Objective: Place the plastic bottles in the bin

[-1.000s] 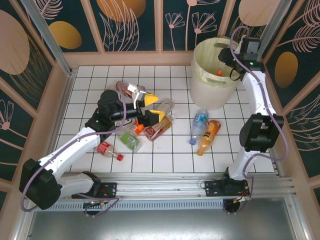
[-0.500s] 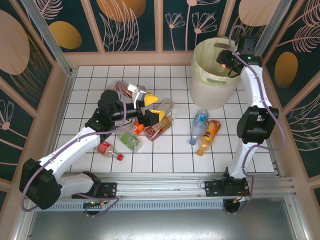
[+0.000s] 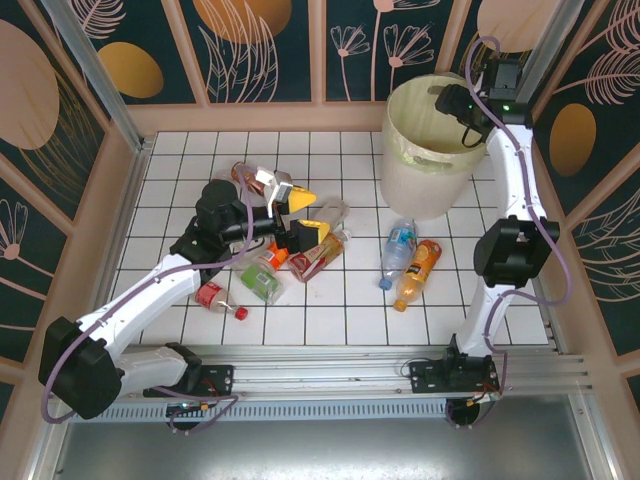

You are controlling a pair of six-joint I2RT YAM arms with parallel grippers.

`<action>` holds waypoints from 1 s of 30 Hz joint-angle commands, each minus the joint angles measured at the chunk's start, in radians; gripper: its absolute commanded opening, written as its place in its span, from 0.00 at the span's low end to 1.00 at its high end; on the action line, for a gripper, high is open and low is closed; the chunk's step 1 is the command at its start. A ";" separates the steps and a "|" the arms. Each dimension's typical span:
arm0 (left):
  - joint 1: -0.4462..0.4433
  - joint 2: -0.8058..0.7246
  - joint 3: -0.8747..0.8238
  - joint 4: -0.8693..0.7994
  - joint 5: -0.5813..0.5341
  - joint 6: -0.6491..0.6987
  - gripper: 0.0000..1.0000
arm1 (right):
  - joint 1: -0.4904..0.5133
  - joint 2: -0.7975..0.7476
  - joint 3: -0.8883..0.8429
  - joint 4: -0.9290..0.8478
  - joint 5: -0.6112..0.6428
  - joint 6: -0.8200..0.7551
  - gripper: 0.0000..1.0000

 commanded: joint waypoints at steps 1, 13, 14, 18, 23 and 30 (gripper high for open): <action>-0.006 -0.014 0.034 -0.017 -0.005 0.032 0.99 | 0.012 -0.068 -0.023 0.054 -0.011 -0.048 0.79; -0.005 -0.093 0.098 -0.262 -0.234 0.195 0.98 | 0.153 -0.394 -0.392 0.291 -0.060 -0.260 0.78; -0.006 -0.106 0.108 -0.301 -0.261 0.202 0.99 | 0.178 -0.425 -0.425 0.296 -0.064 -0.275 0.78; -0.005 -0.213 0.101 -0.440 -0.336 0.232 0.99 | 0.272 -0.534 -0.550 0.329 -0.152 -0.294 0.78; -0.006 -0.377 0.088 -0.622 -0.440 0.209 0.99 | 0.384 -0.570 -0.609 0.294 -0.279 -0.301 0.78; -0.006 -0.594 0.039 -0.759 -0.651 0.118 0.99 | 0.579 -0.535 -0.694 0.285 -0.257 -0.313 0.77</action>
